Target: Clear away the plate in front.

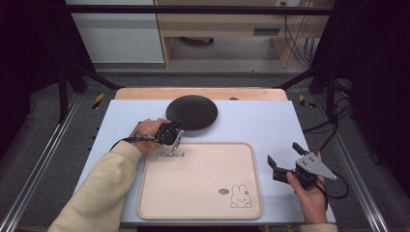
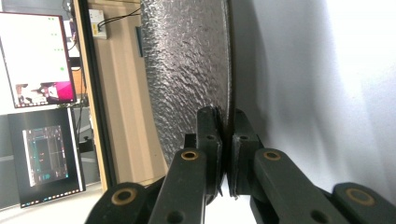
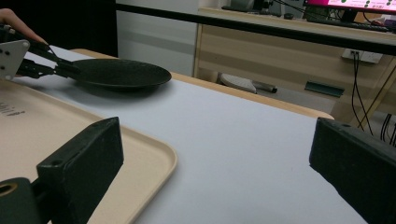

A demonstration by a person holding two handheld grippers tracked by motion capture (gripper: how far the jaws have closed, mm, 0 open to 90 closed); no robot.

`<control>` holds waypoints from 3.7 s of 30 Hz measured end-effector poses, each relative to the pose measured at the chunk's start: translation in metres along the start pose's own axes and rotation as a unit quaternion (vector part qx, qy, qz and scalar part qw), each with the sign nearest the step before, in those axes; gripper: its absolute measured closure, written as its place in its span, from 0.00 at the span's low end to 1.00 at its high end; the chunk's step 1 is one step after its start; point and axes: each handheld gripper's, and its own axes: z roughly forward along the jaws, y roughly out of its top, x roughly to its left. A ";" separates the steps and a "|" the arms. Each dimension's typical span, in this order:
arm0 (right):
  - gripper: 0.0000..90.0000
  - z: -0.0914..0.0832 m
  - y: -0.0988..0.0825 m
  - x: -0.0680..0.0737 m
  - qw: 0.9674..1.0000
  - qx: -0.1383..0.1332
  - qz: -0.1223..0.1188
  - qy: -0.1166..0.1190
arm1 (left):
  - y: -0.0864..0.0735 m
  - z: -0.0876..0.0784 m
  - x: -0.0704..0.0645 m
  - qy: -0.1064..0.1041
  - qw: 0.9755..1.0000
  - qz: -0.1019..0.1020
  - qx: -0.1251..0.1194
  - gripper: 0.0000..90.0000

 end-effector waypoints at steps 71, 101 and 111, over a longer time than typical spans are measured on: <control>0.04 -0.004 0.000 -0.001 1.000 -0.001 0.001 -0.024 | 0.011 -0.065 -0.003 0.039 0.996 0.076 -0.009 0.95; 0.04 -0.006 0.000 -0.002 1.000 -0.003 -0.004 -0.030 | 0.040 -0.103 -0.026 0.065 0.990 0.097 -0.075 0.94; 0.04 -0.005 -0.001 -0.002 0.999 0.000 -0.005 -0.032 | 0.049 -0.109 -0.031 0.064 0.987 0.110 -0.095 0.94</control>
